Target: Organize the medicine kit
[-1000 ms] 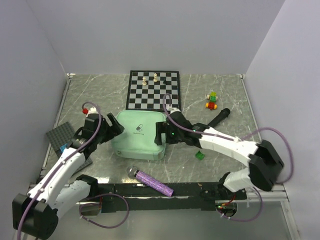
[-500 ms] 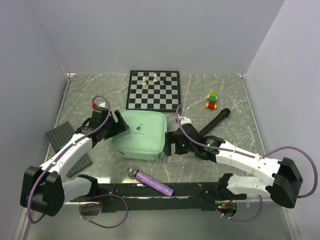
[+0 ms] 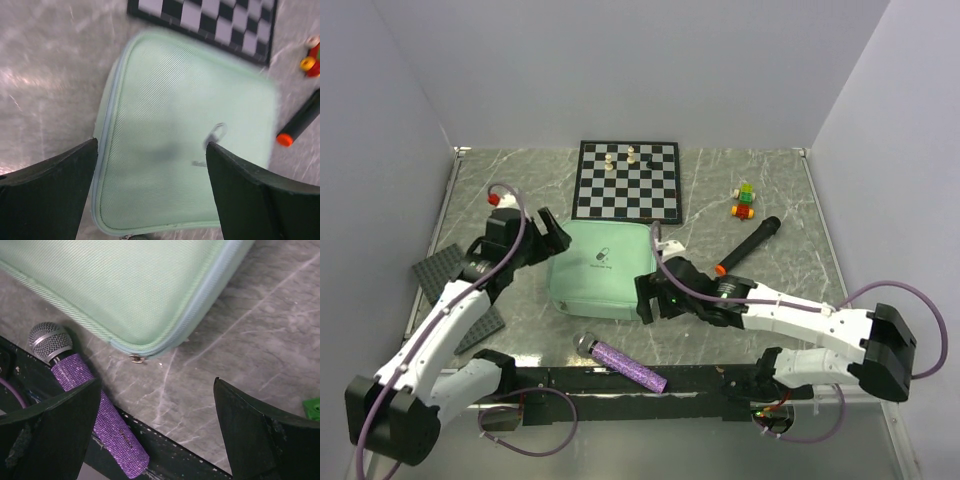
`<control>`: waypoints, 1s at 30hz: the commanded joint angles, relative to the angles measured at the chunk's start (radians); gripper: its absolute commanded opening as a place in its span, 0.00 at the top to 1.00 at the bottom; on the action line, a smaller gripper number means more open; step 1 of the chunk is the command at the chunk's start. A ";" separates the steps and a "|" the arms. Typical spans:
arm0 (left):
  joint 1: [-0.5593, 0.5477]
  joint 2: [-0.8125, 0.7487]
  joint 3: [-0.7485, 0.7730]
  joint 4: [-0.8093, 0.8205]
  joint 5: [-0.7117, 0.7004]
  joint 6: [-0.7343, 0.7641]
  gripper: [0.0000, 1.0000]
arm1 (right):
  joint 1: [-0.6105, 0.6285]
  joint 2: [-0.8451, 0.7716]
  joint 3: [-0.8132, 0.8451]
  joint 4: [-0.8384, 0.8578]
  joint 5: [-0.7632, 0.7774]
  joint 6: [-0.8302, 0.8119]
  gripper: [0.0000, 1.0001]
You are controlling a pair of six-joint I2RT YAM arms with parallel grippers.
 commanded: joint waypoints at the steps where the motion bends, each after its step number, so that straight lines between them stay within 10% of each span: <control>1: -0.004 -0.081 0.105 -0.033 -0.096 -0.001 0.08 | 0.069 0.072 0.104 -0.059 0.101 -0.025 0.00; 11: -0.018 0.053 -0.013 0.208 0.394 -0.092 0.14 | 0.117 0.232 0.182 -0.142 0.187 0.017 0.06; 18: -0.031 0.116 -0.087 0.237 0.367 -0.097 0.14 | 0.114 0.350 0.244 -0.271 0.312 0.110 0.06; 30: -0.031 0.173 -0.087 0.176 0.280 -0.049 0.16 | 0.140 0.062 0.129 -0.373 0.465 0.163 0.21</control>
